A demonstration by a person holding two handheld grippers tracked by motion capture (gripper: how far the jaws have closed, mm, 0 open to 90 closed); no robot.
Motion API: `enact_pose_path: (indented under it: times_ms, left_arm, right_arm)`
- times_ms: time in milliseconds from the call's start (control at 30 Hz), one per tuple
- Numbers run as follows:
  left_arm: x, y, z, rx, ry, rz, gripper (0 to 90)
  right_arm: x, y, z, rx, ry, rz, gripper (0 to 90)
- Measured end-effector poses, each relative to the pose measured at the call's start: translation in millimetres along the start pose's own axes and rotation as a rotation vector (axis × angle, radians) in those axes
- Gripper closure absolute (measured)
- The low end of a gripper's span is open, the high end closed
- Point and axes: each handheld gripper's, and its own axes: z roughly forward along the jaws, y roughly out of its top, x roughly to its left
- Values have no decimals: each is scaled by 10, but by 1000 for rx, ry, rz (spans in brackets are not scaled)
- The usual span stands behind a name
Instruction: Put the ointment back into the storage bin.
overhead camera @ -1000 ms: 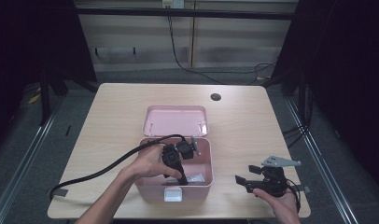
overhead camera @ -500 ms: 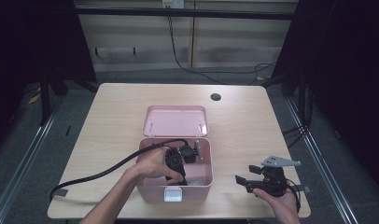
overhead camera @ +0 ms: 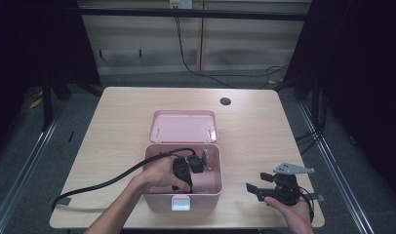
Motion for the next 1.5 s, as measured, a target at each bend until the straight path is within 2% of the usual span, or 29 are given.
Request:
enact_pose_path:
  times_ms: [67,233,600,667,767,900,933,967,1067,1133,1267,1300,1500]
  left_arm:
    - [16,2,23,7,-6,7,708]
    - [30,8,63,28,-1,-9,707]
    - [59,10,83,32,3,-27,688]
    - [68,7,73,29,5,-41,682]
    - [61,9,69,34,4,-38,673]
    - [62,11,60,15,12,-50,651]
    - [61,11,56,11,2,-60,637]
    - [60,13,39,3,14,-58,618]
    - [26,13,16,-11,2,-57,593]
    - [-1,2,-48,-45,12,-77,592]
    - [13,-18,-111,-67,16,-79,591]
    - [-5,-26,-148,-89,19,-73,589]
    - [-60,-63,-233,-134,35,-74,577]
  right_arm:
    - [-1,0,-1,-1,0,0,254]
    - [-4,0,-3,0,-5,1,254]
    - [-7,-1,-6,-3,-5,0,254]
    - [-4,-1,-5,-1,-4,1,254]
    - [-5,0,-4,-1,-5,-1,254]
    - [-5,0,-4,-2,-5,-1,254]
    - [-4,0,-5,-2,-4,-2,253]
    - [-5,1,-5,-4,-3,-5,254]
    - [-3,1,-7,-3,-3,1,254]
    - [-5,2,-4,-2,-5,0,253]
    - [1,3,-3,-3,-3,-3,253]
    - [0,3,-6,-4,-2,-5,253]
    - [-1,5,-3,-4,-1,-5,254]
